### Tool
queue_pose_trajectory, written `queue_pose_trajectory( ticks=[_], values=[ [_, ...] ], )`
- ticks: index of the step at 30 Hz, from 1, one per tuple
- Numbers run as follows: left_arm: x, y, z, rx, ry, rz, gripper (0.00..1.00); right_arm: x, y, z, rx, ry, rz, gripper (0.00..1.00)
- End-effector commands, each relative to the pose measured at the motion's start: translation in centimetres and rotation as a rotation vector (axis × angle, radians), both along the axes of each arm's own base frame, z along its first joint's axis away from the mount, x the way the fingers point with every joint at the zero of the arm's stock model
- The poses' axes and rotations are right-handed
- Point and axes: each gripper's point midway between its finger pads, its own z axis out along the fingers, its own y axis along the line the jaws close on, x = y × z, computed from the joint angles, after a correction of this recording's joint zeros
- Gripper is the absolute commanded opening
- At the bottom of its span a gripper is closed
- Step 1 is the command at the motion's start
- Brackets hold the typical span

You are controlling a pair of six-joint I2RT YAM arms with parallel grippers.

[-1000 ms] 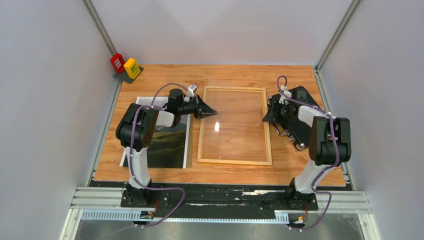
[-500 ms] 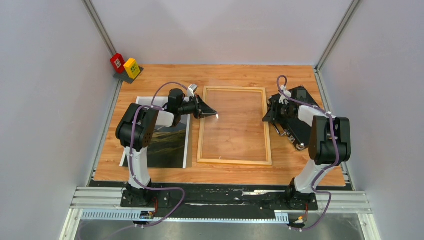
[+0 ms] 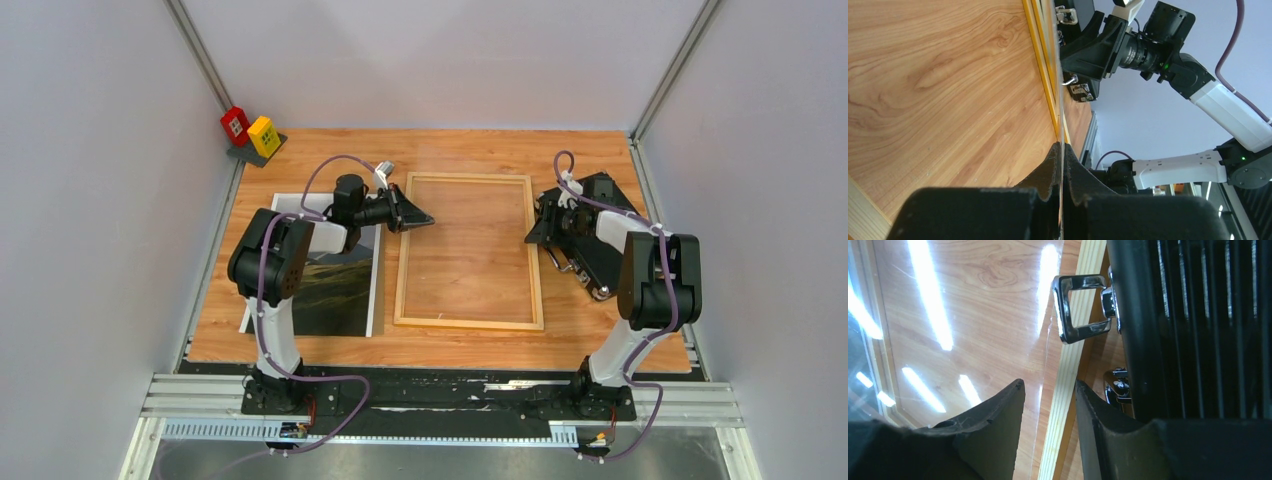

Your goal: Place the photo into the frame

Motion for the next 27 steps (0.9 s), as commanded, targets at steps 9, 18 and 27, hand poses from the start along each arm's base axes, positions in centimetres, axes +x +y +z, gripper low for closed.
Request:
queue_pose_trajectory(
  ticks=[9,18,27],
  values=[
    [0.9,-0.3,2.4,0.005,-0.144,0.006,0.00,1.3,-0.7,1.0,0.005,-0.040,-0.014,0.44],
    [0.8,-0.3,1.3,-0.004,-0.082,0.015,0.00,1.2,-0.6,0.8,0.017,-0.031,-0.012,0.45],
    [0.7,-0.3,0.0,0.003,-0.034,0.022,0.00,0.8,-0.3,0.2,0.037,-0.004,-0.012,0.45]
  ],
)
